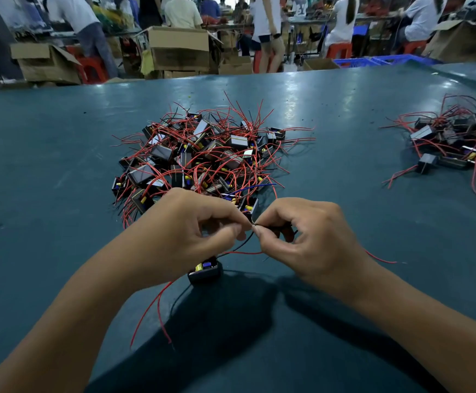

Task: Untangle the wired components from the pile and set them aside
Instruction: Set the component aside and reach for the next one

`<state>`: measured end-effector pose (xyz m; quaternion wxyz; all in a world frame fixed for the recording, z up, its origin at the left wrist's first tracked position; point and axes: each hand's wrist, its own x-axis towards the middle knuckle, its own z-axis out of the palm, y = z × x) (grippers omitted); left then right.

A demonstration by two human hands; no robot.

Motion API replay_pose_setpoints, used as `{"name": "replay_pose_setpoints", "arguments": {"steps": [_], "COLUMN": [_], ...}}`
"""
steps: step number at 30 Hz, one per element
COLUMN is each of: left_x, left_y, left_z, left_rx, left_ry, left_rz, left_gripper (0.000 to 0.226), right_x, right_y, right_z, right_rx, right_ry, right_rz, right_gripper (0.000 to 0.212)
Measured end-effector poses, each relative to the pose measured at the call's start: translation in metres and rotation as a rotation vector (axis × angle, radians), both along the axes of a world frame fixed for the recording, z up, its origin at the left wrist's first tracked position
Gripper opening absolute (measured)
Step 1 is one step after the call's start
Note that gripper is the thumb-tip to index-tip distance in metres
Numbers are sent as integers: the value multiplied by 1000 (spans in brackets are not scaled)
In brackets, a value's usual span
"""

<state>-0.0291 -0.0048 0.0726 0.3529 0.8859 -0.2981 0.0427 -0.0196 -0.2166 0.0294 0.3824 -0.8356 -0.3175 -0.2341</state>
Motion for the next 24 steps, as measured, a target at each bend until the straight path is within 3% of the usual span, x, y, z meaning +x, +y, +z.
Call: {"name": "replay_pose_setpoints", "arguments": {"steps": [3, 9, 20, 24], "left_x": [7, 18, 18, 16], "left_y": [0, -1, 0, -6], "left_z": [-1, -10, -13, -15], "left_rx": [10, 4, 63, 59], "left_ry": [-213, -321, -388, -317], "left_rz": [-26, -97, -139, -117], "left_gripper": [12, 8, 20, 15], "right_x": [1, 0, 1, 1], "right_y": [-2, -4, -2, -3], "right_z": [0, 1, 2, 3], "right_rx": [14, 6, -40, -37], "right_ry": [-3, -6, -59, -74], "right_rz": [22, 74, 72, 57], "right_gripper": [10, 7, 5, 5]}}
